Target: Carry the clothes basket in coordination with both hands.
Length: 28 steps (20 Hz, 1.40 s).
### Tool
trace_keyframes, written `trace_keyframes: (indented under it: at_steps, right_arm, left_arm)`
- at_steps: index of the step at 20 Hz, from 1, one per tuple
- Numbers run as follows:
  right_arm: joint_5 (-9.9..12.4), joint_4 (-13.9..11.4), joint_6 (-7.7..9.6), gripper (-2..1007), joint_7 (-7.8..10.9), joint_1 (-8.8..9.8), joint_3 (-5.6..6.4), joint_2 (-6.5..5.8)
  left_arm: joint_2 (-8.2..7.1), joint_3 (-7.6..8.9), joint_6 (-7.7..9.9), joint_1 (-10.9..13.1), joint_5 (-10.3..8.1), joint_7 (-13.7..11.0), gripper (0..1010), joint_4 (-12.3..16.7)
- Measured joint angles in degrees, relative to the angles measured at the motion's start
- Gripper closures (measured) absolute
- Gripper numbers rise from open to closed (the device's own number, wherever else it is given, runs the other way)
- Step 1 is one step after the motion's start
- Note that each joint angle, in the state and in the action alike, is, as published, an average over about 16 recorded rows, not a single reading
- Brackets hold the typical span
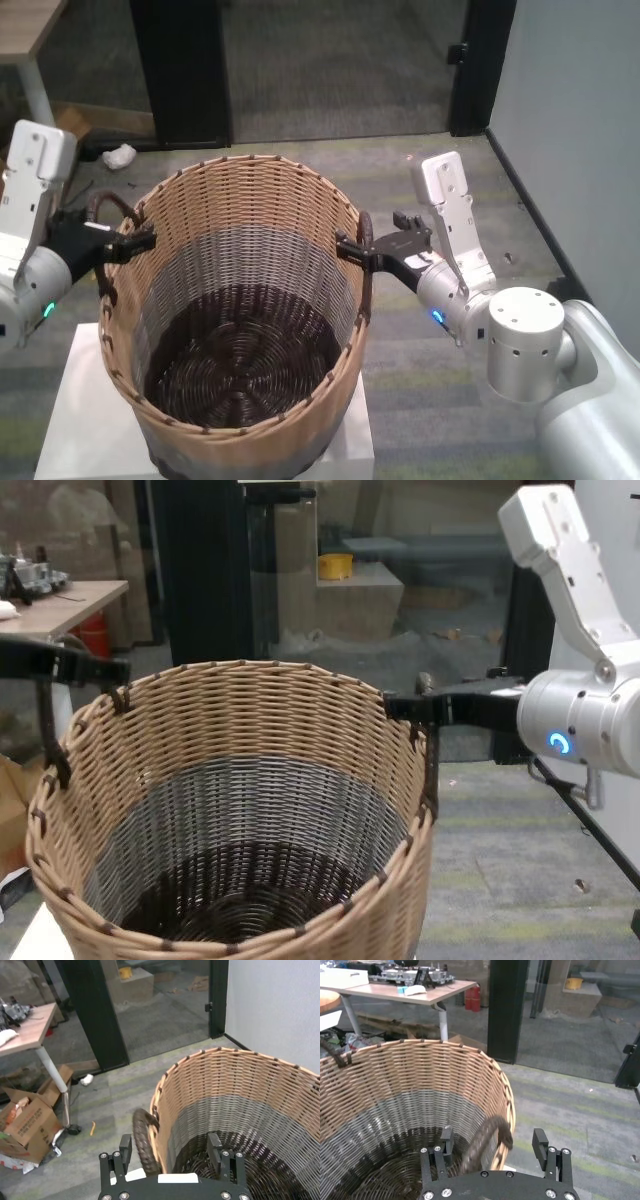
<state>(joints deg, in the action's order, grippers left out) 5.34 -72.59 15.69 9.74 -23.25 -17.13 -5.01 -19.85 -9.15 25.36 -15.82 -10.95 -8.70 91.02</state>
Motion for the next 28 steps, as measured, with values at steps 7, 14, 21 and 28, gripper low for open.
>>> trace_keyframes:
  at_steps: [7,14,21,28]
  right_arm:
    - [-0.27,-2.79,-0.31,2,-0.05,0.63,1.52,0.18]
    - [0.70,-6.79,-4.14,2,-0.60,2.17,3.67,0.82]
    - [2.37,-10.04,-9.77,2,-1.24,3.82,5.59,1.75]
    - [3.31,-11.42,-12.68,2,-1.56,4.61,6.40,2.23]
  left_arm:
    - [0.02,0.64,-0.10,0.37,2.14,0.69,8,3.29]
    - [-0.30,1.45,-1.94,0.20,4.15,0.57,8,5.94]
    - [-0.70,1.71,-6.08,-0.97,4.60,-2.01,8,6.48]
    - [-0.88,1.60,-8.86,-1.94,4.01,-4.28,8,6.07]
